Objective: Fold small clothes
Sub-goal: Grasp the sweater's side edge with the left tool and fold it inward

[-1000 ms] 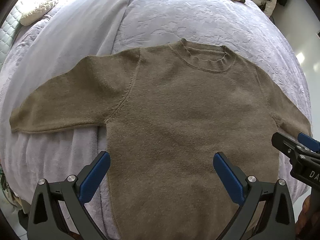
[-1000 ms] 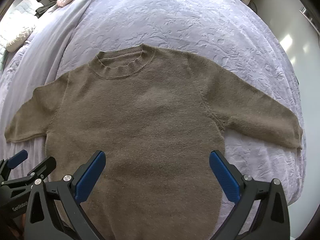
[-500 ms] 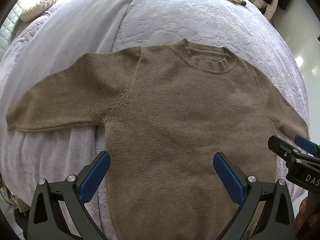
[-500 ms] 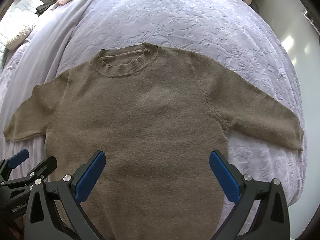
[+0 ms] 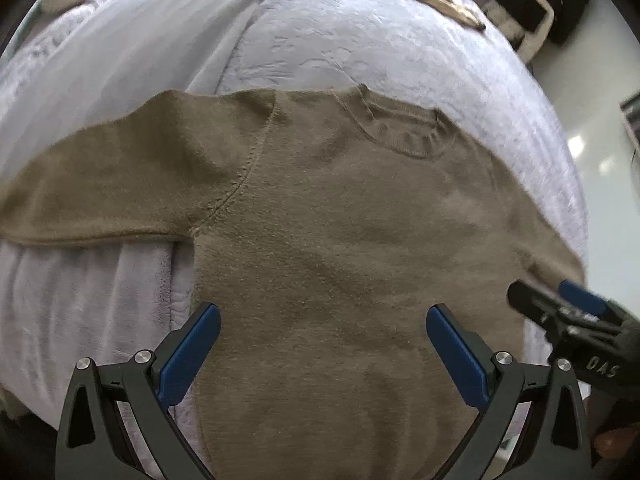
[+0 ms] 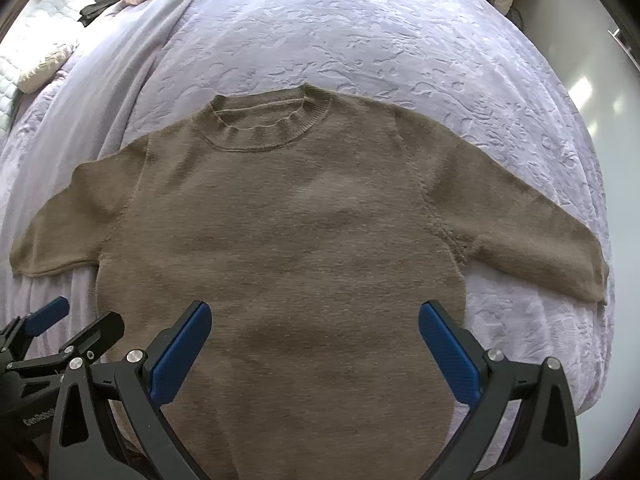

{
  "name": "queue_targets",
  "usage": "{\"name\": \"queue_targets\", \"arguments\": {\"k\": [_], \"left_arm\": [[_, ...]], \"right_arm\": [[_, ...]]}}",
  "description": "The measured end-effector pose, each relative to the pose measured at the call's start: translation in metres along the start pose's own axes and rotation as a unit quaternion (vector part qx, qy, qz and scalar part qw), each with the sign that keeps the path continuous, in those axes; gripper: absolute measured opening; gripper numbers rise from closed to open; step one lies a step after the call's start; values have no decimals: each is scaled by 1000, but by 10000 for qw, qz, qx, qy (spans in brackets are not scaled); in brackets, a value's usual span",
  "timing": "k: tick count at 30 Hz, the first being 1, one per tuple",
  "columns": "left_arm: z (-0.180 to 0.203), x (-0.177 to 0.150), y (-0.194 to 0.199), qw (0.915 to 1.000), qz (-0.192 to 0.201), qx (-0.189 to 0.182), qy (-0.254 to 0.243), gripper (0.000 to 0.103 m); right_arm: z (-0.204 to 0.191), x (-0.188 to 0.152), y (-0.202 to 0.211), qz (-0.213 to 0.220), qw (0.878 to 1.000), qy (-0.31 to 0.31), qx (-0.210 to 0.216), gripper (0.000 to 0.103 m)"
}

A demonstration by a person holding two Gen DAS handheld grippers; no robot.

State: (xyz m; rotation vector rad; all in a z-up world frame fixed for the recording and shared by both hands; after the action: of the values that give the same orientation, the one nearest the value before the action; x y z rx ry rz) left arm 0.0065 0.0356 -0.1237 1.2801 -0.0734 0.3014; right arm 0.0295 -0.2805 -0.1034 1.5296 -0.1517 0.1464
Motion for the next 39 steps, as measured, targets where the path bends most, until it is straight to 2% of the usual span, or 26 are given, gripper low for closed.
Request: {"name": "queue_targets", "arguments": {"k": [4,8,12,15,18,21,25,27,29,31,33,37,39], "left_arm": [[-36,5,6,9990,180,-136,383,103],[-96,13,10,9947,419,-93,932,103],[-177,25,20,9847,822,-32,1537,103],[-246,32,33,9678,1339,-28,2130,103],[-308,32,43,9473,1755,-121,2676,103],[-345,26,39,9302,1978,-353,3073,103],[-374,22,17,9058,1951,-945,3640,103],[-381,22,12,8954,2047,-1071,3807,101],[-388,24,14,8880,2169,-1105,3901,85],[-385,28,10,8827,2204,-1232,3964,33],[-388,31,6,8809,2191,-1303,3989,6],[-374,39,26,8941,2449,-1028,3608,6],[-352,47,45,9060,2606,-986,3186,6]], "right_arm": [[-15,-1,-1,3,9999,120,104,103],[-41,-3,-2,20,9989,299,350,103],[-85,-10,-5,-31,9961,603,646,103],[-112,-16,-6,-74,9936,810,786,103],[-139,-24,-7,-162,9903,1006,943,103],[-162,-32,-9,-235,9871,1174,1062,103],[-188,-41,-14,-357,9831,1368,1163,103],[-197,-43,-16,-400,9815,1457,1175,103],[-205,-46,-16,-428,9803,1517,1193,103],[-210,-47,-15,-452,9793,1551,1216,103],[-212,-49,-15,-449,9790,1566,1227,103],[-211,-50,-14,-451,9787,1544,1276,103],[-208,-50,-12,-413,9791,1501,1310,103]]}}
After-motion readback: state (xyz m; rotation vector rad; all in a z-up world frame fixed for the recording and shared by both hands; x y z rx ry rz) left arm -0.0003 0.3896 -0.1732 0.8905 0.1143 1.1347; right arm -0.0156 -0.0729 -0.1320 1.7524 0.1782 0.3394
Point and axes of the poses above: each gripper's, at about its wrist camera, not at the fingertips, and y roughly against the way its jaws point, z to its right, x to its top, the point moved 6 cm from there along -y, roughly the way its jaws point, and after that the axes turned 1 degree about -x, right-handed, at the moved point
